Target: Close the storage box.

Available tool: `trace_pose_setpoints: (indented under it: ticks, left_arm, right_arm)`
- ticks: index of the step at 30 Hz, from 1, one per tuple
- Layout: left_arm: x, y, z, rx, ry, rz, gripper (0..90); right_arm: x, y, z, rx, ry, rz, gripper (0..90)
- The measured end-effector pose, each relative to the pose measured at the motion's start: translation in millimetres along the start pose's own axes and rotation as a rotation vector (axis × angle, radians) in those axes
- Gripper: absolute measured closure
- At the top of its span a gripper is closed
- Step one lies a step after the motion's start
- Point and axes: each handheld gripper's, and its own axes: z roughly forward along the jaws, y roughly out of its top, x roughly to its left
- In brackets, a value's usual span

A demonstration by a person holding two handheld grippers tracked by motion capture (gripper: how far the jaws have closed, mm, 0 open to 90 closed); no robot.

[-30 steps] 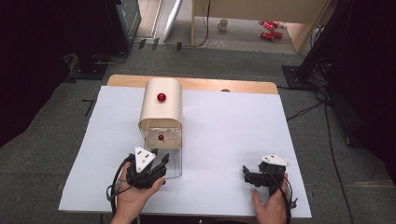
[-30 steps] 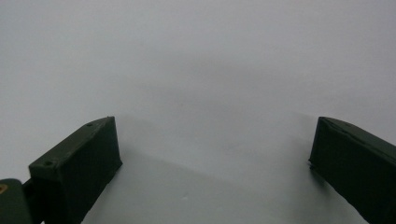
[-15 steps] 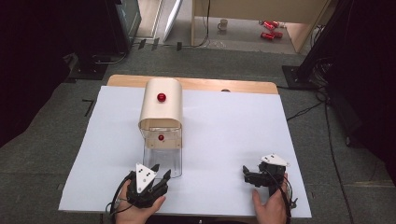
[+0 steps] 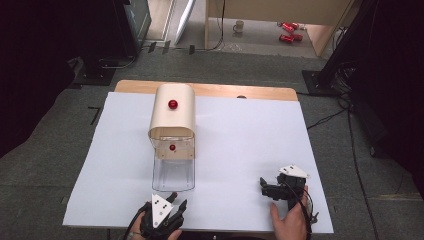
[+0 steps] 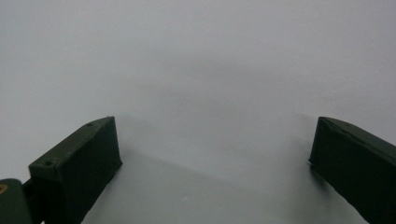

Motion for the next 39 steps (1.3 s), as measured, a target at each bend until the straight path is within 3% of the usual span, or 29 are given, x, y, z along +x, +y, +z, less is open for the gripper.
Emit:
trace_pose_setpoints:
  ticks: [20,39]
  left_arm:
    - [18.3,-15.2,21.2,0.082,0.063,-0.073,65.3]
    - [25.6,-17.2,36.3,0.1,0.045,-0.104,74.2]
  right_arm:
    - [0.1,0.0,0.0,0.0,0.0,0.001,1.5]
    - [0.0,0.0,0.0,0.0,0.001,0.002,1.5]
